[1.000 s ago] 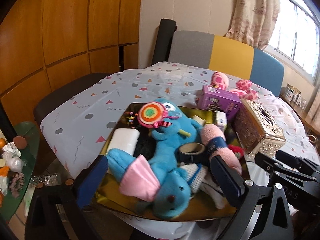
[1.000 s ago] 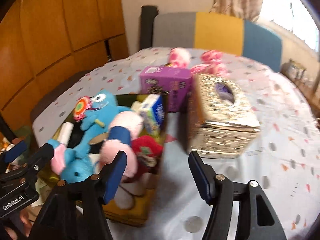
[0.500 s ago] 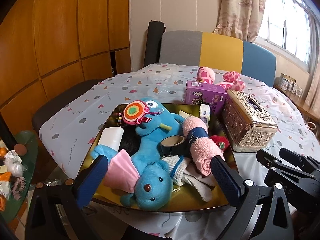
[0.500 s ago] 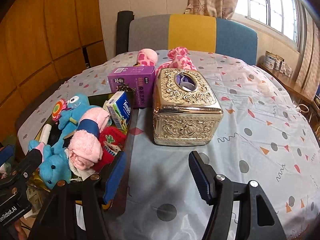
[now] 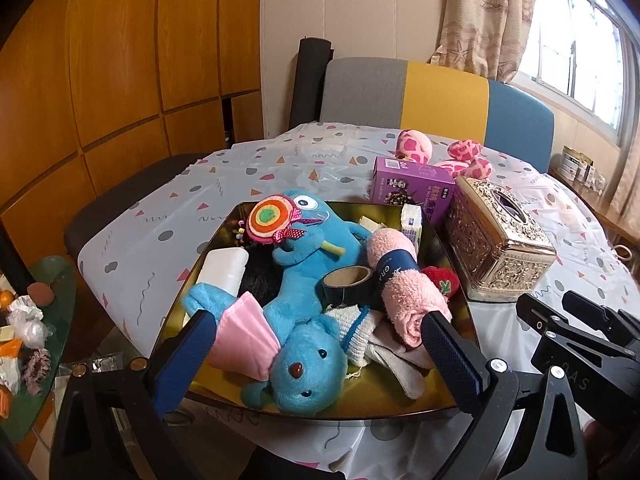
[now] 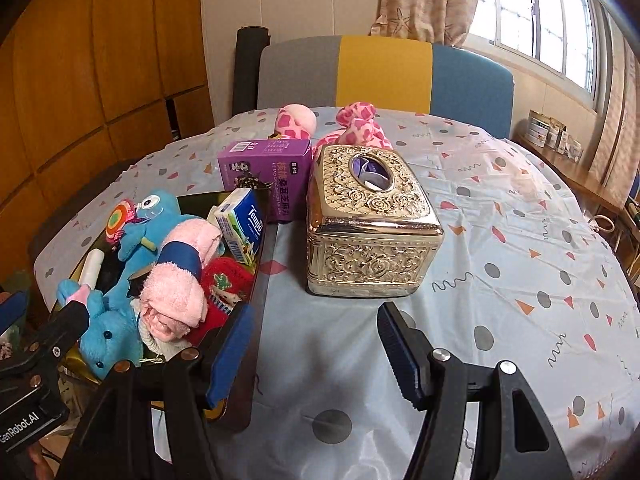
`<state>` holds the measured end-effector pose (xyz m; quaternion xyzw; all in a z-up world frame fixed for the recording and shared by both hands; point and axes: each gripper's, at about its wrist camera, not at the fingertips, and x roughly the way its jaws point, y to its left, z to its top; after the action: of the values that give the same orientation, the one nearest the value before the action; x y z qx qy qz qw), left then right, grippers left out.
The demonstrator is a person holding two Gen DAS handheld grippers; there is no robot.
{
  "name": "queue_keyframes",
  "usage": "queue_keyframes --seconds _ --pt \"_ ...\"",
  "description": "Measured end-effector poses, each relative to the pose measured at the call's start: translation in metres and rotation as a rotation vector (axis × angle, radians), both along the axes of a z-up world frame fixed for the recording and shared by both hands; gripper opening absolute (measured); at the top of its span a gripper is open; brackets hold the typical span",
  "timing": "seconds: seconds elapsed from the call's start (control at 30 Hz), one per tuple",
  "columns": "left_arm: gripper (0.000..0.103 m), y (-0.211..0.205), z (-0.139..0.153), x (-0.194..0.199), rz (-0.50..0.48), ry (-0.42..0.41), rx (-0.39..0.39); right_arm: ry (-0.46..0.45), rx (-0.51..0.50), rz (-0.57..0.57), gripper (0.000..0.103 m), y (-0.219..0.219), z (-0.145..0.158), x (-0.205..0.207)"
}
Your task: Organize soft objects
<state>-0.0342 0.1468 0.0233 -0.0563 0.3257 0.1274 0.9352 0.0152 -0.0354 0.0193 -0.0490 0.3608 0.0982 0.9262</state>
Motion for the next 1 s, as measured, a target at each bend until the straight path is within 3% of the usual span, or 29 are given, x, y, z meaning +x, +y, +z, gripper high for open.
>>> queue_keyframes --seconds 1.0 --pt "0.103 0.0058 -0.0025 0.0001 0.032 0.012 0.000 0.013 0.001 0.013 0.066 0.0034 -0.0026 -0.0007"
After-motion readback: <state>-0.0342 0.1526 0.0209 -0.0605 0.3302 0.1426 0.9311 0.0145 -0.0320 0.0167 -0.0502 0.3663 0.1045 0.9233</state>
